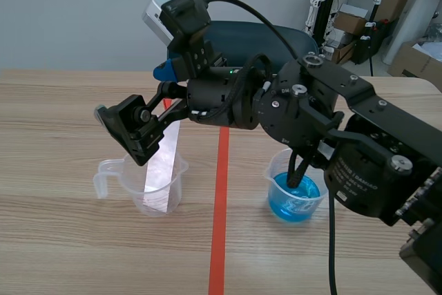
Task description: Do the redox reaction experiment. return to the home posture
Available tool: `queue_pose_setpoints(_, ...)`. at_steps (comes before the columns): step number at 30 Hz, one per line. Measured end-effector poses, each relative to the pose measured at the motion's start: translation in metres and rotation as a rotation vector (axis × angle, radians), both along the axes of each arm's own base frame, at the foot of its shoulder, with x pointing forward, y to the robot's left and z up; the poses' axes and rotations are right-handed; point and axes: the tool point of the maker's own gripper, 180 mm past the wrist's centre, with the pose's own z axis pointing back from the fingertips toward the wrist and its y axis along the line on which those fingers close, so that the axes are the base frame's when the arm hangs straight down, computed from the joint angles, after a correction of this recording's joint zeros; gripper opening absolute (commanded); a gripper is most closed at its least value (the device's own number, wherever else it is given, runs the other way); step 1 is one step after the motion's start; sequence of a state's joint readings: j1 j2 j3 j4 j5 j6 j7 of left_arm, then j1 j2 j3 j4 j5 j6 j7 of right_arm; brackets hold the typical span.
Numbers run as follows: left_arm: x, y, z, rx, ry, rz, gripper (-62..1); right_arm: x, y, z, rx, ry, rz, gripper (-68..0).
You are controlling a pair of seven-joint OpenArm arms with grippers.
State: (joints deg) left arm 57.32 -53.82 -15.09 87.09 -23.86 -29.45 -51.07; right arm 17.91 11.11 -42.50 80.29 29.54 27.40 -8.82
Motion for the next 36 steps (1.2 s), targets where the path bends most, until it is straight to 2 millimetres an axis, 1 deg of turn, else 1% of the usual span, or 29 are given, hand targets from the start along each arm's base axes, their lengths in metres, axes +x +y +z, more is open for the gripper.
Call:
queue_pose_setpoints(3, 0.000, 0.000, -0.003, 0.013, 0.006, 0.003, 1.4, 0.000, 0.000, 0.000, 0.000, 0.000, 0.000, 0.4)
queue_pose_setpoints(6, -0.001, 0.001, -0.015, 0.065, 0.053, -0.003, 1.4, 0.000, 0.000, 0.003, 0.014, -0.008, -0.001, 0.4)
queue_pose_setpoints(9, -0.001, 0.001, -0.013, 0.058, 0.047, -0.002, 1.4, 0.000, -0.005, 0.007, 0.010, -0.029, 0.001, 0.4)
queue_pose_setpoints(12, -0.001, 0.001, -0.019, 0.080, 0.068, -0.002, 1.4, -0.003, -0.009, 0.018, 0.009, -0.068, 0.010, 0.4)
queue_pose_setpoints(16, -0.001, 0.001, -0.017, 0.074, 0.062, -0.002, 1.4, -0.008, -0.013, 0.034, 0.015, -0.120, 0.027, 0.4)
queue_pose_setpoints(19, -0.001, 0.001, -0.019, 0.087, 0.070, -0.012, 1.4, -0.013, -0.020, 0.046, 0.041, -0.133, 0.038, 0.4)
queue_pose_setpoints(24, 0.001, 0.004, -0.029, 0.117, 0.121, 0.014, 1.4, -0.016, -0.035, 0.051, 0.030, -0.159, 0.045, 0.4)
queue_pose_setpoints(27, 0.003, 0.003, -0.021, 0.089, 0.095, 0.089, 1.4, -0.017, -0.042, 0.052, 0.007, -0.172, 0.047, 0.4)
queue_pose_setpoints(30, -0.001, -0.007, -0.007, 0.053, 0.073, 0.124, 1.4, -0.021, -0.050, 0.057, 0.004, -0.191, 0.054, 0.4)
queue_pose_setpoints(33, -0.005, -0.016, 0.002, 0.048, 0.066, 0.113, 1.4, -0.023, -0.063, 0.068, 0.030, -0.208, 0.048, 0.4)
queue_pose_setpoints(36, -0.002, -0.023, 0.004, 0.100, 0.091, 0.091, 1.4, -0.029, -0.076, 0.075, 0.019, -0.248, 0.062, 0.4)
